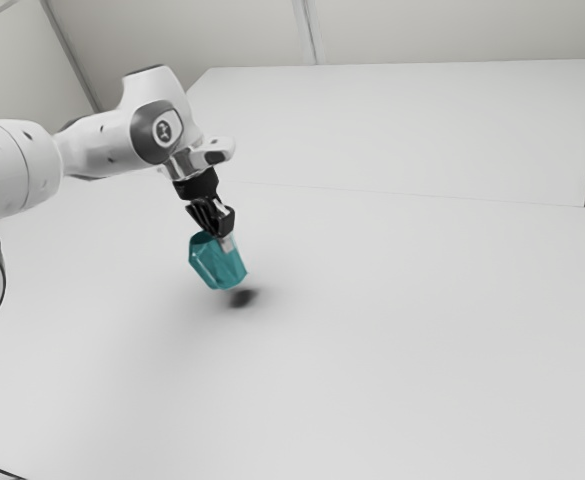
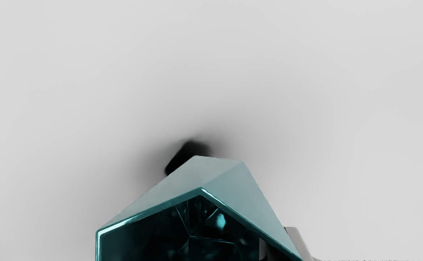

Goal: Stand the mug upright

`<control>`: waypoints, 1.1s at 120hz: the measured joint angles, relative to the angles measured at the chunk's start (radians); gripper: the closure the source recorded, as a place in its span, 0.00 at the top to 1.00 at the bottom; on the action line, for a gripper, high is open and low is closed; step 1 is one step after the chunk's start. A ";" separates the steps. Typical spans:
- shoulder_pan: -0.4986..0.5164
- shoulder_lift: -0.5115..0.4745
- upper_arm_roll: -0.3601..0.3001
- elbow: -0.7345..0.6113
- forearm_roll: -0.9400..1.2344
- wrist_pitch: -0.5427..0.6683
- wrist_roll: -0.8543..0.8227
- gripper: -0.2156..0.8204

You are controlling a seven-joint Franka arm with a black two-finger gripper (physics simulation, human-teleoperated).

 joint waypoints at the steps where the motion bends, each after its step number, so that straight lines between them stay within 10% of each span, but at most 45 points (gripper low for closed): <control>1: 0.000 0.000 -0.001 0.000 0.006 0.000 -0.005 0.04; 132: -0.001 -0.053 -0.120 -0.185 0.316 0.241 -0.463 0.03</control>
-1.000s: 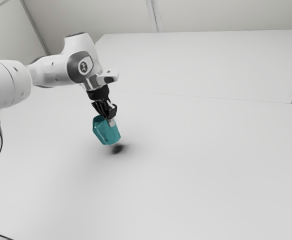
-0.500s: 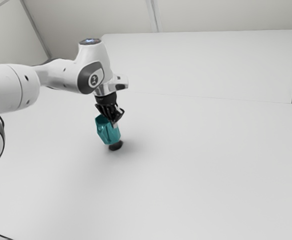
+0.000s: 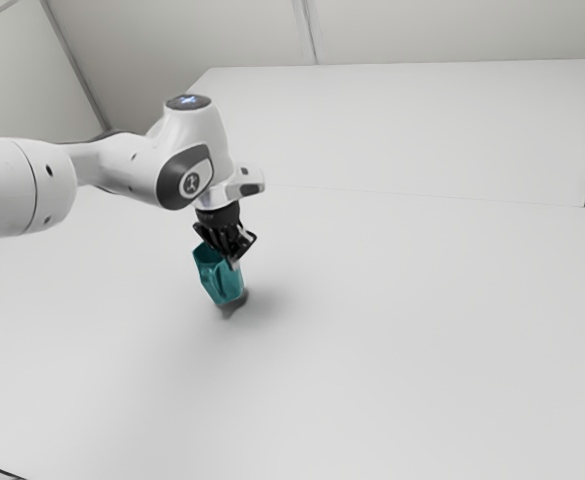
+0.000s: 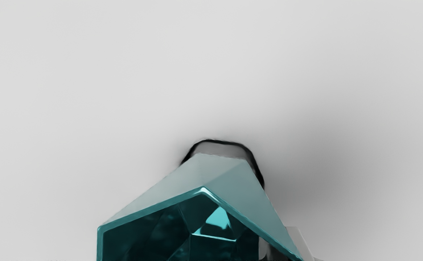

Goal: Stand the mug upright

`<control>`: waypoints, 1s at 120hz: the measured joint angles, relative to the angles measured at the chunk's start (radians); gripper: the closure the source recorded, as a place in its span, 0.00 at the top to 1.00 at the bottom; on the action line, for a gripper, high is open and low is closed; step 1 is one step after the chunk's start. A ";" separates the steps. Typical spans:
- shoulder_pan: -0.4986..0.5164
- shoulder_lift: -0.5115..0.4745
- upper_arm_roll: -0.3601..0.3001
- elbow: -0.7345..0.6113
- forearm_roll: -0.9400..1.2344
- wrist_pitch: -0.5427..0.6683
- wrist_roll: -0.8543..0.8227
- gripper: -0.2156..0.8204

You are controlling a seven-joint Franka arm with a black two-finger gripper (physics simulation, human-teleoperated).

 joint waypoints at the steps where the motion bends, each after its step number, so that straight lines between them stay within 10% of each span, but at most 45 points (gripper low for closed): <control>1: 0.000 0.000 0.000 -0.003 0.001 0.002 -0.002 0.03; 71: 0.001 0.011 -0.013 -0.056 0.017 0.070 -0.134 0.04; 120: 0.001 -0.019 -0.014 0.000 0.002 0.033 -0.163 0.65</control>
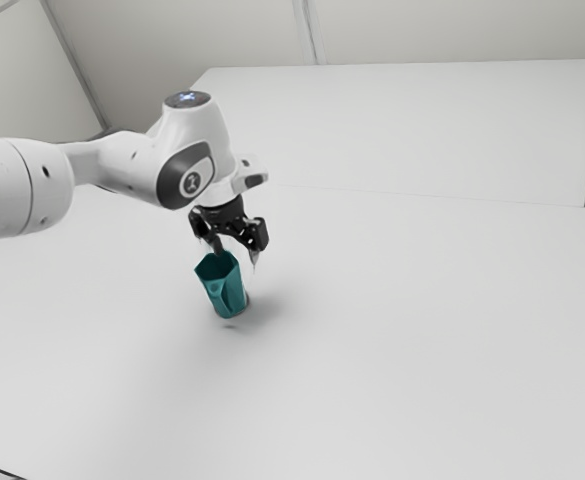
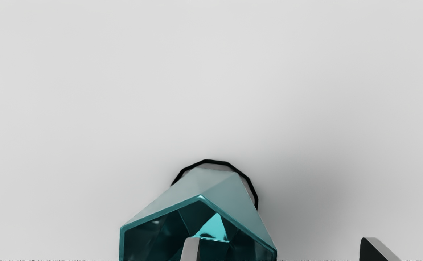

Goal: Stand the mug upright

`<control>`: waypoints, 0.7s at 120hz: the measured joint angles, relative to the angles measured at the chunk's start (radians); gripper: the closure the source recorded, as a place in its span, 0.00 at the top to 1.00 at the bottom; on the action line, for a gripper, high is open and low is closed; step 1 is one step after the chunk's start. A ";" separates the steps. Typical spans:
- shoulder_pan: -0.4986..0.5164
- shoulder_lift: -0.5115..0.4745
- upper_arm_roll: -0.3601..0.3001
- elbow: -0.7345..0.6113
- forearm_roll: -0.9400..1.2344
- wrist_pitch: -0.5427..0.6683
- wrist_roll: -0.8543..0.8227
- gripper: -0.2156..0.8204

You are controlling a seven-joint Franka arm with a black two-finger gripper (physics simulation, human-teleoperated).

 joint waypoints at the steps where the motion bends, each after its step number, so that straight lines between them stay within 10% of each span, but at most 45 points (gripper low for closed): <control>1: 0.000 -0.001 0.000 0.008 0.000 -0.007 0.000 0.66; 84: 0.002 -0.044 0.029 0.427 -0.049 -0.537 0.118 0.79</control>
